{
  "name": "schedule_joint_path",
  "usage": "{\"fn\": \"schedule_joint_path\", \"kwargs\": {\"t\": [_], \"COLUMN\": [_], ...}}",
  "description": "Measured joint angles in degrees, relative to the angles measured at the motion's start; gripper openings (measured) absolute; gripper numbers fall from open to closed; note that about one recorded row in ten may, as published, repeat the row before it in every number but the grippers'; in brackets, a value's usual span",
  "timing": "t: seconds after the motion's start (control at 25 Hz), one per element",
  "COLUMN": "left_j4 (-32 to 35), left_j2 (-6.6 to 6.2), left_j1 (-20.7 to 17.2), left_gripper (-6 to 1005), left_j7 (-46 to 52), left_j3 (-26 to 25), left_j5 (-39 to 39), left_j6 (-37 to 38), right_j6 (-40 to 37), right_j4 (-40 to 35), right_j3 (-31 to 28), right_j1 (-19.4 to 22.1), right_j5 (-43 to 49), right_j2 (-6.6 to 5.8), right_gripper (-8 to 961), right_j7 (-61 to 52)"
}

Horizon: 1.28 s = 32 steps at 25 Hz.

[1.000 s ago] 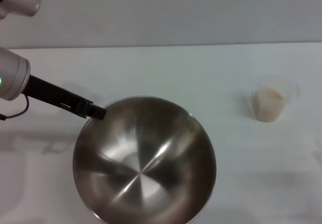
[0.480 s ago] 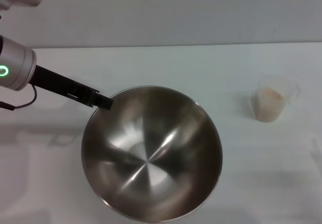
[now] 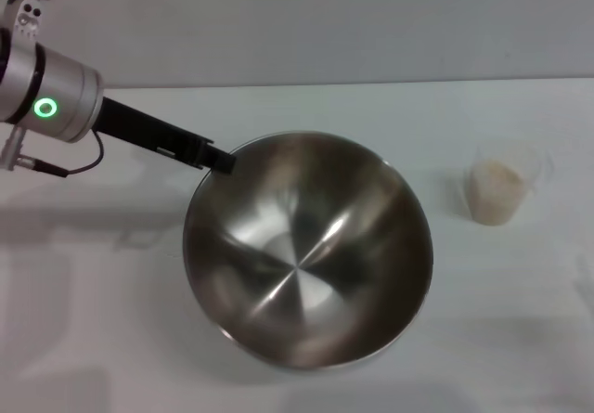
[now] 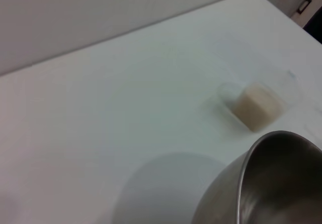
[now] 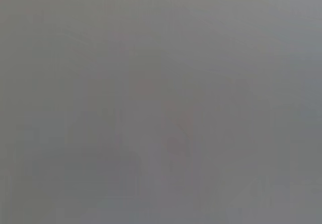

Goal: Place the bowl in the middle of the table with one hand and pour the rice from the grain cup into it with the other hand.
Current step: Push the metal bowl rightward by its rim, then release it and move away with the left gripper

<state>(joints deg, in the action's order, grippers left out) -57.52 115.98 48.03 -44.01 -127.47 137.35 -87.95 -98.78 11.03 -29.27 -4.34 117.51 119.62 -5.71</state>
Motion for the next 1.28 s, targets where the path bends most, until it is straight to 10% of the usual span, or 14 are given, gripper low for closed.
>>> {"fn": "schedule_joint_path", "kwargs": {"t": [1.28], "left_j4": [9.2], "left_j2": [-0.86], "left_j1": [0.2], "left_gripper": [40], "left_j7": [-3.0], "left_j3": [-0.4], "left_j5": [-0.1], "left_j6": [10.3], "right_j6": [0.0], "right_j4": [-0.1], "right_j3": [0.5], "right_j1": [0.0], "right_j5": [-0.1], "right_j2": [-0.04], "right_gripper": [840], "right_j7": [0.4]}}
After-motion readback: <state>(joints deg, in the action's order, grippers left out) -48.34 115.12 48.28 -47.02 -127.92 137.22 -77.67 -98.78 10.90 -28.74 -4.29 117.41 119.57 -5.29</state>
